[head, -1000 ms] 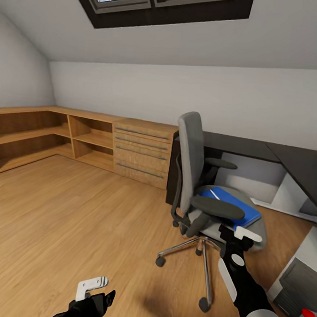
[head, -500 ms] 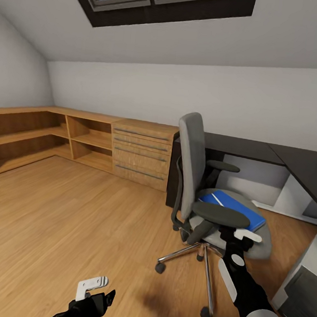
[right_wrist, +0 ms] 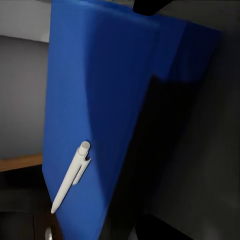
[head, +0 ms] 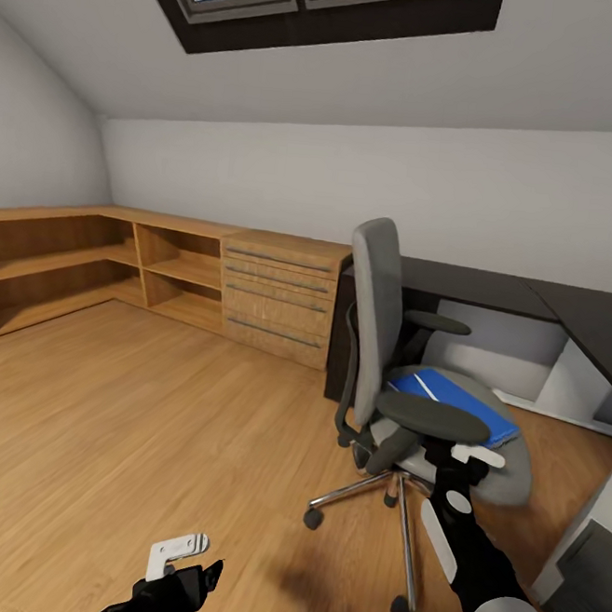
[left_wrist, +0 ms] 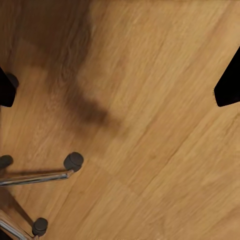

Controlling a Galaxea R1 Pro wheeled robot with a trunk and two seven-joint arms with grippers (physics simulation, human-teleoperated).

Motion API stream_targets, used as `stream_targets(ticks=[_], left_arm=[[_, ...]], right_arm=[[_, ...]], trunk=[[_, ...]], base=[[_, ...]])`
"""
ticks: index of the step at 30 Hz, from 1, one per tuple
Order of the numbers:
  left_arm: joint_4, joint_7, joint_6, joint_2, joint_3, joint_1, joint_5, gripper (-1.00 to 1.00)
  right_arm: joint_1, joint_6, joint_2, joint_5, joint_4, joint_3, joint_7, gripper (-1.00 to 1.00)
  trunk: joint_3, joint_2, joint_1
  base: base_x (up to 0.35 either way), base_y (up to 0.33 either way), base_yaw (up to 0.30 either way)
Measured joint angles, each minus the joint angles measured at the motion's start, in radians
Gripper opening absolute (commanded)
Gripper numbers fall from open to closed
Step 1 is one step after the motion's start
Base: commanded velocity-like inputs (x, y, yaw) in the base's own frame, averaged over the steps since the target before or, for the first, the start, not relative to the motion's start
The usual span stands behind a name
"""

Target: In the bedroom, organize the workspace by keeping the computer under the desk, ensuring the monitor is on the desk, placing the keyboard on the desk next to the monitor, placing the mouse on the desk next to the keyboard, moving the folder from the swivel chair onto the desk next to the mouse, stacking the notebook on top of the folder with the pen on top of the notebook, and positioning the swivel chair next to the desk.

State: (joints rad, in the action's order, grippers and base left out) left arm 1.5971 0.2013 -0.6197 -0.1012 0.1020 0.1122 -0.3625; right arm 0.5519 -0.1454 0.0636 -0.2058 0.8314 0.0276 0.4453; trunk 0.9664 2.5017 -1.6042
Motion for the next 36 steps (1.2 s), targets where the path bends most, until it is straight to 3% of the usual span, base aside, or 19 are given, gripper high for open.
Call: stream_targets(ticks=[29,36], left_arm=[[0.000,0.000,0.000,0.000,0.000,0.000,0.000,1.00],[0.000,0.000,0.001,0.000,0.002,0.000,-0.001,1.00]], right_arm=[[0.000,-0.002,0.000,0.000,0.000,0.000,0.000,1.00],[0.000,-0.001,0.001,0.000,0.000,-0.001,0.000,1.00]], trunk=[[0.000,0.000,0.000],[0.000,0.000,0.000]], base=[[0.000,0.000,0.230],[0.000,0.000,0.050]])
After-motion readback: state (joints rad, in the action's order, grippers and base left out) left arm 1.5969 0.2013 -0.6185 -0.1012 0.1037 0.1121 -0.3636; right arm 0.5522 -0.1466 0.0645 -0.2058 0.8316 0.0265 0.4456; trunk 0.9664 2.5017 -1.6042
